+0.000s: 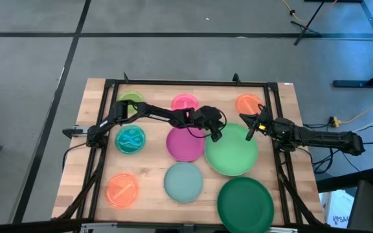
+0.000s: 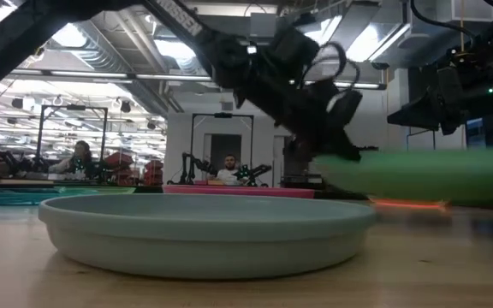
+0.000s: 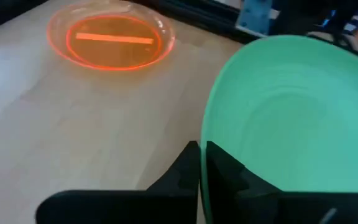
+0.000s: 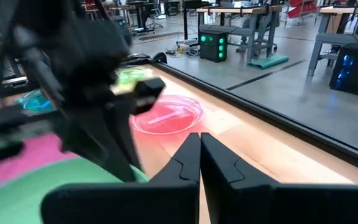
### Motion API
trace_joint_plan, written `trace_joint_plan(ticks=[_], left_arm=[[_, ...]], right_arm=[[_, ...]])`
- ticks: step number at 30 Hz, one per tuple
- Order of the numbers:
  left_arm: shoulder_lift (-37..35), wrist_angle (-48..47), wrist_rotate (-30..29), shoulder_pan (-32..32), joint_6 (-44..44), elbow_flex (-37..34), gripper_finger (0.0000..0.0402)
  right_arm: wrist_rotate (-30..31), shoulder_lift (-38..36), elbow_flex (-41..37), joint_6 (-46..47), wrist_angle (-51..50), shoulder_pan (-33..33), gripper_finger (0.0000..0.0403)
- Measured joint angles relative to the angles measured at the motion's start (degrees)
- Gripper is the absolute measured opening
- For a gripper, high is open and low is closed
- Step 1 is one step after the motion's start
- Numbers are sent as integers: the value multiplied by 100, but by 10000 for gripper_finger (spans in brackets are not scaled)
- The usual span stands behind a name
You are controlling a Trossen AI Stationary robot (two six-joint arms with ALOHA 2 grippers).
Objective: Stack plastic plates
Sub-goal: Stack the green plate on the dark green plate
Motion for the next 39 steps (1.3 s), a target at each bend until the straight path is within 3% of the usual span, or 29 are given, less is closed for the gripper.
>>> trace_joint_plan(ticks=[7,14,19,26,39], left_arm=[[-382,-189,190,-319,190,0,4],[-393,-48,432,-870,72,0,4],[-393,267,264,-1310,-33,2,5],[-168,645,-318,-1863,-292,37,6],[1209,587,-29,-2043,-315,1714,7]], right_arm=[[57,-4,382,-32,22,-1,5],[-282,-12,637,5,68,-1,5],[-753,-11,640,155,249,1,5],[-1857,-4,640,486,290,6,5],[-2177,-11,865,1058,425,3,5]])
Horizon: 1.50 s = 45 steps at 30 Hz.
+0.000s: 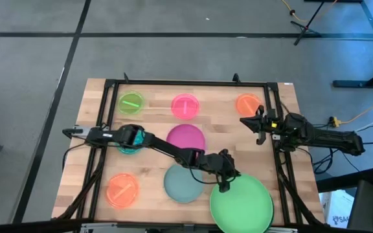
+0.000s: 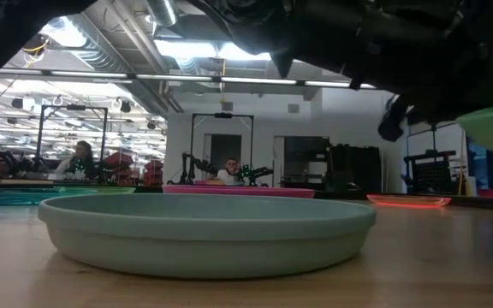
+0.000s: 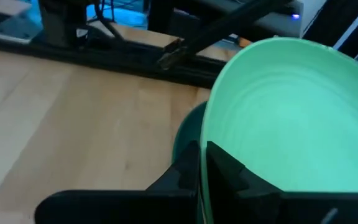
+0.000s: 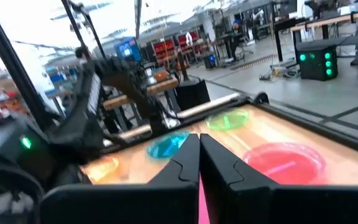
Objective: Stack plastic plates
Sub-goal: Stack the green plate on the dark green plate, then stack the pink plate on the green plate
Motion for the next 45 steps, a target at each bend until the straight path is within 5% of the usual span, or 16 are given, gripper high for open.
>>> trace_joint_plan(ticks=[21,33,45], left_arm=[[474,856,-354,10,181,91,12],[362,65,159,46,267,89,111],[-629,-2591,-291,-165,900,87,120]], right_arm=[[-77,2,311,175,-557,-4,5],[-65,0,311,314,-598,-4,7],[-226,263,309,82,-1119,-2,145]])
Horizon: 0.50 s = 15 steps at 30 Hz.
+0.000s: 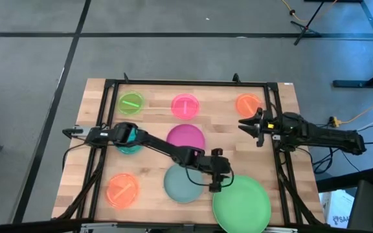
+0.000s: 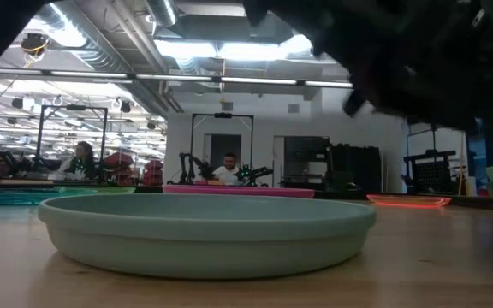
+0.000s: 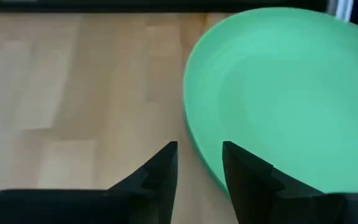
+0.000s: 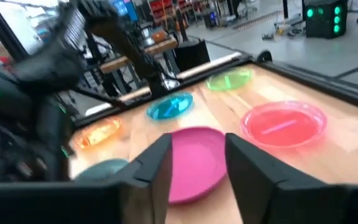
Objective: Stack plastic plates
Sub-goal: Stack the pink plate on the green plate
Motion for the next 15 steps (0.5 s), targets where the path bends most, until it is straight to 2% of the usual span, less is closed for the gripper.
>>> trace_joint_plan(ticks=[3,6,8,13,15], left_arm=[[-284,-332,-545,-159,110,-133,120],[-688,-247,-778,-317,134,-646,119],[-1037,113,-837,-412,-8,-1238,119],[-2323,1802,-1098,-584,-541,-3241,119],[-2822,2265,-1415,-656,-774,-4004,119]], right_arm=[[-4,192,-2,-65,37,0,163],[-1,405,-7,-87,110,0,169],[-1,571,-7,-97,251,2,169],[13,989,-7,-51,557,-2,169],[59,1192,-7,-56,728,4,170]])
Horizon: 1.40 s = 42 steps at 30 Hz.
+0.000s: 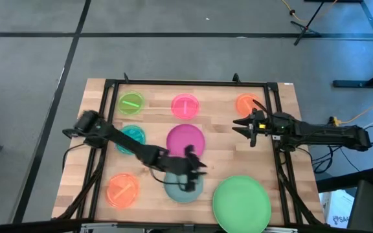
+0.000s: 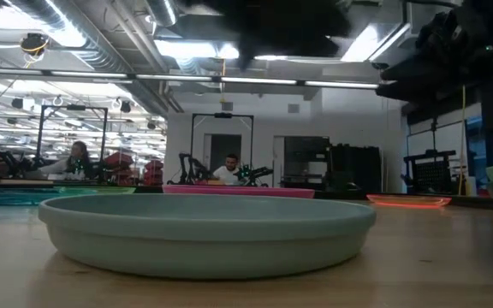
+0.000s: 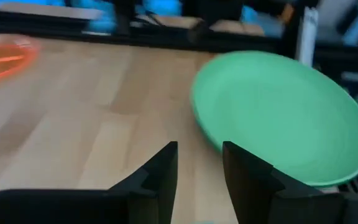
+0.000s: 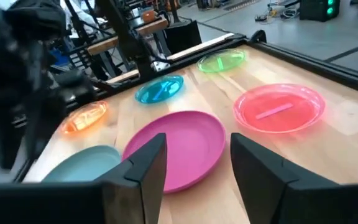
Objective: Stack plastic plates
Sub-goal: Stack the pink plate on the green plate
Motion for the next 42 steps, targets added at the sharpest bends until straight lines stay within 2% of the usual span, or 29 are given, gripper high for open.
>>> trace_joint_plan(ticks=[4,8,12,15,18,21,24,31,42], left_arm=[[-840,349,-537,-124,-380,-1044,119],[-1508,314,-461,-196,-630,-1709,119],[-2018,-348,-508,-102,-1340,-1931,119],[-2294,-1277,-624,47,-1843,-1948,121],[-2385,-2137,-743,273,-2417,-1954,135],[-2299,-2593,-762,579,-2995,-1954,148],[-2010,-2752,-439,909,-3326,-1958,152],[-1783,-3235,-96,1436,-3592,-1957,149],[-1523,-3440,268,1693,-3717,-1983,148]], right_arm=[[61,296,-2,-13,178,-2,170],[107,564,-3,-44,384,-2,170],[138,786,-4,-48,698,-2,170],[133,944,-2,-58,858,-2,170],[129,1057,-3,-109,866,-2,170],[153,1186,-2,-180,858,-2,170],[200,1291,-2,-199,882,-7,170],[203,1336,-2,-201,870,-7,170],[206,1334,-2,-456,863,-7,170]])
